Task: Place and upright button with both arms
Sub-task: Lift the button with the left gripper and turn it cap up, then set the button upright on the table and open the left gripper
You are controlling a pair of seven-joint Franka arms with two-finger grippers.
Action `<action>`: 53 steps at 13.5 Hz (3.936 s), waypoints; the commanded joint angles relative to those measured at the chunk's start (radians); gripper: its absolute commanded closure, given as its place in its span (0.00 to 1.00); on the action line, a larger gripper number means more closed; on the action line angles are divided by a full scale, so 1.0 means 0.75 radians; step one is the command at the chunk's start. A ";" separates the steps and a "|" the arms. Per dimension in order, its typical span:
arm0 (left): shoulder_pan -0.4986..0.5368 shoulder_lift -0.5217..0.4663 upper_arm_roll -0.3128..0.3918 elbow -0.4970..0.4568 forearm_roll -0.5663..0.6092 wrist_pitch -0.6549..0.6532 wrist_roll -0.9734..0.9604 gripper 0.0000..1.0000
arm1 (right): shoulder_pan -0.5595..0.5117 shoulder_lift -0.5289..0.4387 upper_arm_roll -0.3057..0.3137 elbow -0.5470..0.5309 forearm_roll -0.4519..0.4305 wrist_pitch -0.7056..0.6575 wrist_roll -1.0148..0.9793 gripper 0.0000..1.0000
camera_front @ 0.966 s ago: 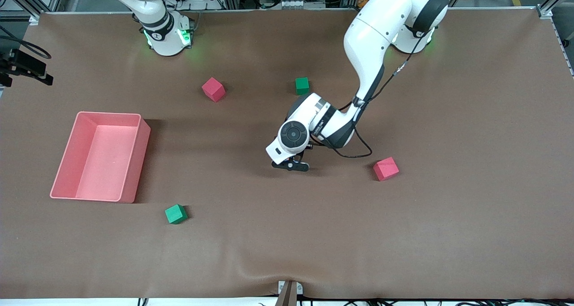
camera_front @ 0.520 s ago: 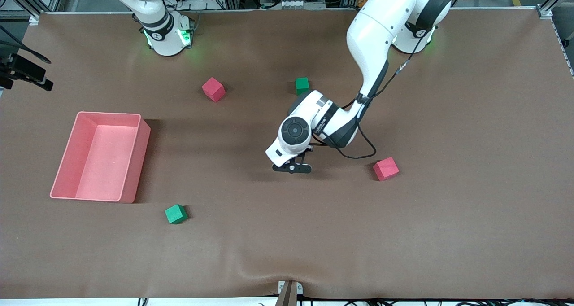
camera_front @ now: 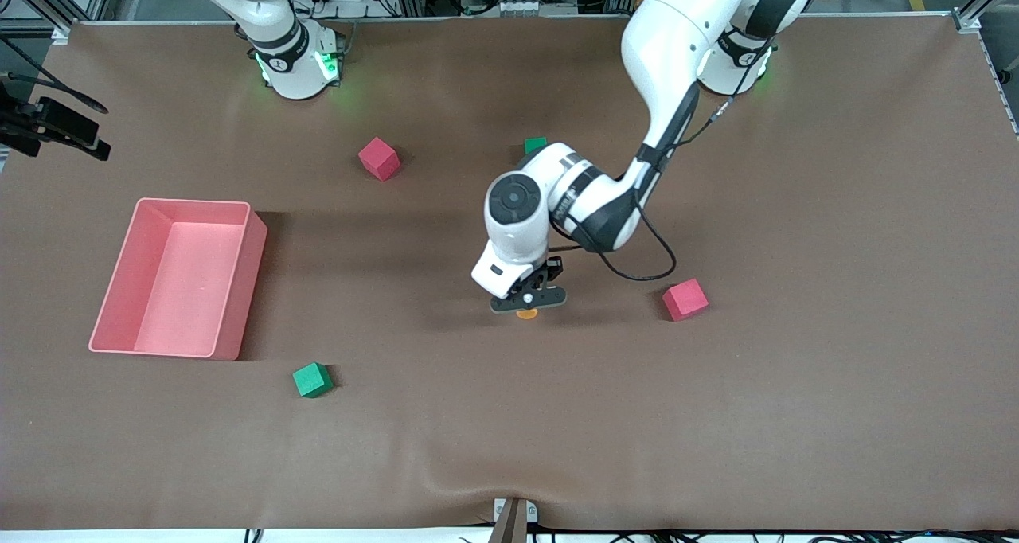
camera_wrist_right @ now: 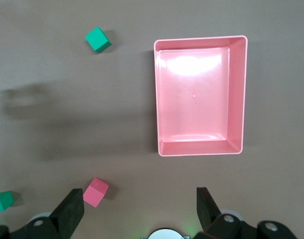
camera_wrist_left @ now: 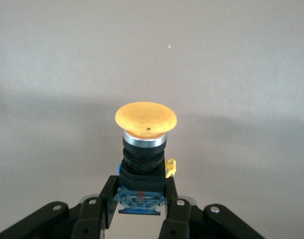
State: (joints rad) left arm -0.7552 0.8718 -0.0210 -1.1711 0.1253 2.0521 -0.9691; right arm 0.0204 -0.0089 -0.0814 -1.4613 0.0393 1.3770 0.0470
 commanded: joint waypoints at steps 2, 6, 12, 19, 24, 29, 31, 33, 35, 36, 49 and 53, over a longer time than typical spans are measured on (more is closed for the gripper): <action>-0.091 -0.017 0.020 -0.048 0.223 0.119 -0.404 0.95 | -0.035 -0.006 0.002 -0.003 -0.009 -0.007 -0.022 0.00; -0.145 0.008 0.010 -0.071 0.571 0.148 -0.808 0.92 | -0.043 -0.011 0.004 -0.001 -0.011 -0.012 -0.024 0.00; -0.226 0.007 0.077 -0.089 0.753 -0.011 -1.201 0.94 | -0.074 -0.002 -0.002 0.003 -0.024 0.019 -0.026 0.00; -0.392 0.122 0.098 -0.107 1.092 -0.101 -1.569 1.00 | -0.074 -0.002 -0.002 0.005 -0.022 0.023 -0.026 0.00; -0.437 0.165 0.100 -0.171 1.246 -0.122 -1.767 1.00 | -0.076 -0.002 -0.002 0.005 -0.022 0.023 -0.026 0.00; -0.462 0.200 0.102 -0.171 1.291 -0.130 -1.808 1.00 | -0.078 -0.002 -0.002 0.005 -0.022 0.023 -0.026 0.00; -0.482 0.228 0.100 -0.171 1.342 -0.183 -1.809 1.00 | -0.078 -0.002 -0.002 0.005 -0.022 0.023 -0.026 0.00; -0.496 0.243 0.100 -0.169 1.351 -0.202 -1.817 1.00 | -0.078 0.000 -0.002 0.005 -0.022 0.025 -0.026 0.00; -0.503 0.253 0.100 -0.165 1.359 -0.202 -1.868 1.00 | -0.078 0.002 -0.002 0.005 -0.022 0.027 -0.024 0.00; -0.507 0.255 0.100 -0.165 1.367 -0.202 -1.868 1.00 | -0.078 0.002 -0.002 0.005 -0.022 0.027 -0.026 0.00; -0.513 0.296 0.100 -0.163 1.381 -0.227 -1.933 0.91 | -0.076 0.006 -0.002 0.005 -0.022 0.033 -0.024 0.00; -0.515 0.292 0.100 -0.165 1.391 -0.227 -1.931 0.33 | -0.076 0.006 -0.002 0.005 -0.022 0.036 -0.024 0.00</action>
State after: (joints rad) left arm -1.1289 1.0759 0.0451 -1.3113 1.1408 1.8967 -2.3971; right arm -0.0217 -0.0058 -0.0936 -1.4621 0.0342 1.4006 0.0364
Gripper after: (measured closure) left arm 0.529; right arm 0.000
